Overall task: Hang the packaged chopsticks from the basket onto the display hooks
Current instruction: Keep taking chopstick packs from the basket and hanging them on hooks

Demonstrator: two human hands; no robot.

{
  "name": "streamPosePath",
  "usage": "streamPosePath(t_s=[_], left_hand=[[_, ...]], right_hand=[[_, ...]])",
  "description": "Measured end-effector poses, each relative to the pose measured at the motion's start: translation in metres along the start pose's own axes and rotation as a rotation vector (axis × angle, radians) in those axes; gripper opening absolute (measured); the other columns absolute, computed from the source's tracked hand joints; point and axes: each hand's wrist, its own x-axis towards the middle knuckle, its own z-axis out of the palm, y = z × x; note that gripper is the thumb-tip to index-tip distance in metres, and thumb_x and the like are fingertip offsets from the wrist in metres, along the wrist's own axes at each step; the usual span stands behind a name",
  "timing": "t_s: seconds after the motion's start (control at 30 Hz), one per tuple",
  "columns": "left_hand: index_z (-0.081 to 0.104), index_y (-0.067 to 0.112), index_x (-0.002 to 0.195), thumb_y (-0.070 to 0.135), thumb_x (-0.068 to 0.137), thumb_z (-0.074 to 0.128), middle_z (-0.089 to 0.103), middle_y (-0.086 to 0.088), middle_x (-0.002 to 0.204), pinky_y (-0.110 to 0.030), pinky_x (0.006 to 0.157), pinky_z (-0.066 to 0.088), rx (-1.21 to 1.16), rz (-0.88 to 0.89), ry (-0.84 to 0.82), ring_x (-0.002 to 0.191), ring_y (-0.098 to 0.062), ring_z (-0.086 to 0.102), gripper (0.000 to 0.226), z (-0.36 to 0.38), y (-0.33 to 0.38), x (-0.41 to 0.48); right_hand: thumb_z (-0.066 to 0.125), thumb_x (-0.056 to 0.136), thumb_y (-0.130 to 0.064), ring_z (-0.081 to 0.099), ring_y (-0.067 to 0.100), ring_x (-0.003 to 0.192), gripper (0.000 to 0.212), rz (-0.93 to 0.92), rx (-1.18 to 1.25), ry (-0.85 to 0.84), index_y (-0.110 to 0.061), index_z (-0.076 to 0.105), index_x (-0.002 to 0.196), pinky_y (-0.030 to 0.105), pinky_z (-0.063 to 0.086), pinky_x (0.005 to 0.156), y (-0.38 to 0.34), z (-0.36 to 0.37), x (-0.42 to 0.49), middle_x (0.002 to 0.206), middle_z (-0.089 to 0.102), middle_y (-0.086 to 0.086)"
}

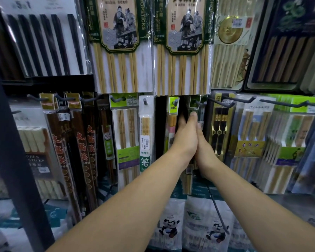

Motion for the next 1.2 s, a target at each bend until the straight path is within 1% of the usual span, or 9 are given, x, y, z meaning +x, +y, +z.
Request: streamPosePath(t_s=[0.1, 0.3, 0.43, 0.53, 0.67, 0.77, 0.9, 1.03, 1.2], left_hand=[[0.014, 0.028, 0.164, 0.048, 0.109, 0.038, 0.026, 0.005, 0.168, -0.025, 0.104, 0.02, 0.053, -0.032, -0.027, 0.15, -0.011, 0.026, 0.063, -0.004, -0.006, -0.007], [0.005, 0.028, 0.165, 0.054, 0.107, 0.038, 0.021, 0.003, 0.169, -0.032, 0.117, 0.027, 0.209, -0.139, -0.111, 0.154, -0.018, 0.023, 0.072, -0.017, -0.024, -0.04], [0.02, 0.029, 0.163, 0.061, 0.102, 0.045, 0.032, 0.01, 0.162, -0.027, 0.108, 0.032, 0.351, -0.27, -0.179, 0.15, -0.016, 0.032, 0.073, -0.043, -0.05, -0.083], [0.049, 0.033, 0.147, 0.049, 0.103, 0.052, 0.055, 0.012, 0.143, -0.023, 0.099, 0.042, 0.459, -0.318, -0.234, 0.13, -0.011, 0.055, 0.046, -0.078, -0.088, -0.118], [0.066, 0.029, 0.105, 0.032, 0.104, 0.054, 0.074, 0.005, 0.097, -0.03, 0.083, 0.057, 0.642, -0.388, -0.117, 0.088, -0.01, 0.07, 0.012, -0.139, -0.152, -0.161], [0.062, 0.031, 0.09, 0.029, 0.103, 0.056, 0.068, 0.005, 0.078, -0.028, 0.066, 0.051, 0.805, -0.48, -0.039, 0.071, -0.016, 0.066, 0.014, -0.19, -0.201, -0.195], [0.058, 0.02, 0.102, 0.028, 0.1, 0.058, 0.063, -0.005, 0.105, -0.044, 0.089, 0.053, 1.001, -0.662, 0.218, 0.1, -0.03, 0.062, 0.009, -0.248, -0.253, -0.245], [0.051, 0.009, 0.129, 0.035, 0.1, 0.055, 0.051, -0.02, 0.131, -0.049, 0.105, 0.042, 1.178, -0.749, 0.346, 0.126, -0.041, 0.046, 0.039, -0.29, -0.292, -0.295], [0.048, 0.022, 0.107, 0.053, 0.105, 0.039, 0.063, -0.013, 0.101, -0.046, 0.082, 0.05, 0.949, -0.867, 0.301, 0.095, -0.038, 0.061, 0.033, -0.313, -0.322, -0.331]], right_hand=[[0.021, 0.086, -0.084, 0.023, -0.002, 0.147, 0.087, -0.037, -0.079, 0.004, -0.04, 0.014, 0.161, 0.031, 0.02, 0.123, 0.006, -0.002, -0.011, 0.166, 0.023, -0.014], [0.026, 0.088, -0.082, 0.026, 0.002, 0.148, 0.087, -0.035, -0.222, 0.097, -0.036, 0.018, 0.161, 0.036, 0.024, 0.123, 0.024, -0.013, -0.064, 0.165, 0.025, -0.016], [0.046, 0.105, -0.044, 0.051, -0.007, 0.124, 0.041, -0.028, -0.314, 0.223, -0.031, 0.049, 0.144, 0.026, 0.044, 0.103, 0.051, -0.021, -0.122, 0.141, 0.055, -0.014], [0.055, 0.102, -0.029, 0.059, -0.009, 0.095, 0.013, 0.041, -0.401, 0.255, -0.035, 0.063, 0.112, 0.017, 0.047, 0.075, 0.084, -0.022, -0.166, 0.11, 0.065, -0.012], [0.062, 0.1, -0.025, 0.062, -0.003, 0.079, 0.011, 0.297, -0.497, 0.051, -0.035, 0.065, 0.095, 0.012, 0.045, 0.064, 0.15, -0.016, -0.223, 0.088, 0.067, -0.01], [0.065, 0.097, -0.017, 0.065, 0.014, 0.079, 0.012, 0.464, -0.573, -0.124, -0.024, 0.066, 0.088, 0.027, 0.05, 0.071, 0.204, -0.002, -0.266, 0.084, 0.068, 0.0], [0.065, 0.096, -0.014, 0.068, 0.024, 0.089, 0.006, 0.642, -0.666, -0.325, -0.016, 0.068, 0.092, 0.029, 0.049, 0.081, 0.272, 0.02, -0.317, 0.091, 0.073, 0.007], [0.063, 0.097, -0.016, 0.065, 0.015, 0.09, 0.013, 0.758, -0.738, -0.53, -0.014, 0.073, 0.105, 0.013, 0.049, 0.075, 0.328, 0.033, -0.359, 0.099, 0.073, 0.002], [0.063, 0.094, -0.017, 0.068, 0.029, 0.099, 0.011, 0.804, -0.855, -0.767, -0.016, 0.072, 0.1, 0.034, 0.053, 0.082, 0.381, 0.049, -0.394, 0.104, 0.073, 0.011]])
